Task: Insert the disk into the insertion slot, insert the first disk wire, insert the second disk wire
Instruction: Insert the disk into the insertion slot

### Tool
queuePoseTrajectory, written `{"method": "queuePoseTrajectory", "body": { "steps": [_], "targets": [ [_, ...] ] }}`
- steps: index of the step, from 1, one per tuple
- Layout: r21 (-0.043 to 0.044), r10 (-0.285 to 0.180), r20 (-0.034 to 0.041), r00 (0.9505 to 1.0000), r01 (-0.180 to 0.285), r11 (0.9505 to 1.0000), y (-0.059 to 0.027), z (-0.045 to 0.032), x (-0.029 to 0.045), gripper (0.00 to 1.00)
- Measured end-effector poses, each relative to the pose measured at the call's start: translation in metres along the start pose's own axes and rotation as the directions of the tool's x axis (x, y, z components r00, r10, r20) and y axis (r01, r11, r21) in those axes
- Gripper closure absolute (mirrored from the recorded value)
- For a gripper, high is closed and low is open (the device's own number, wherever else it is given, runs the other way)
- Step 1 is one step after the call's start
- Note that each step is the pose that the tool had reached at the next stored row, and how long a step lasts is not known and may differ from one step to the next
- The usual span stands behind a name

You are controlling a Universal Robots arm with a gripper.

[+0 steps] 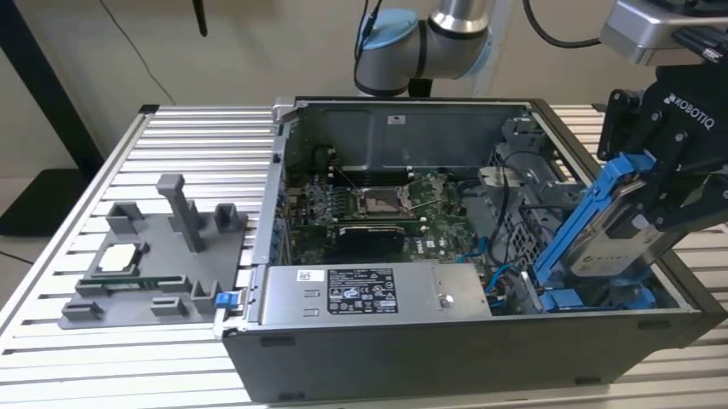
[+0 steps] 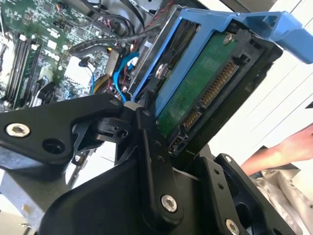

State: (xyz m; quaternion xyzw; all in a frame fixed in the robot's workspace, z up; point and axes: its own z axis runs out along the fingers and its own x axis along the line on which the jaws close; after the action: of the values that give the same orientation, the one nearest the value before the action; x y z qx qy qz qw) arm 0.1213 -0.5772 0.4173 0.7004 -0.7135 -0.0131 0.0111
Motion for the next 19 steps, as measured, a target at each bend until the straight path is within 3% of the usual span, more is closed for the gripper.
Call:
{"method": "queuePoseTrajectory", "body": {
  "steps": [1,12,19],
  "targets": [
    [0.0002,0.0,-0.0053,1.0,0.0,1.0,0.0,0.0003,0.0,1.0],
    [0.0077,0.001,-0.0054,1.0,-0.001,1.0,0.0036,0.0052,-0.0054,1.0],
    [0.0083,0.001,-0.0052,1.0,-0.001,1.0,0.0035,0.0121,-0.0066,1.0]
  ]
}}
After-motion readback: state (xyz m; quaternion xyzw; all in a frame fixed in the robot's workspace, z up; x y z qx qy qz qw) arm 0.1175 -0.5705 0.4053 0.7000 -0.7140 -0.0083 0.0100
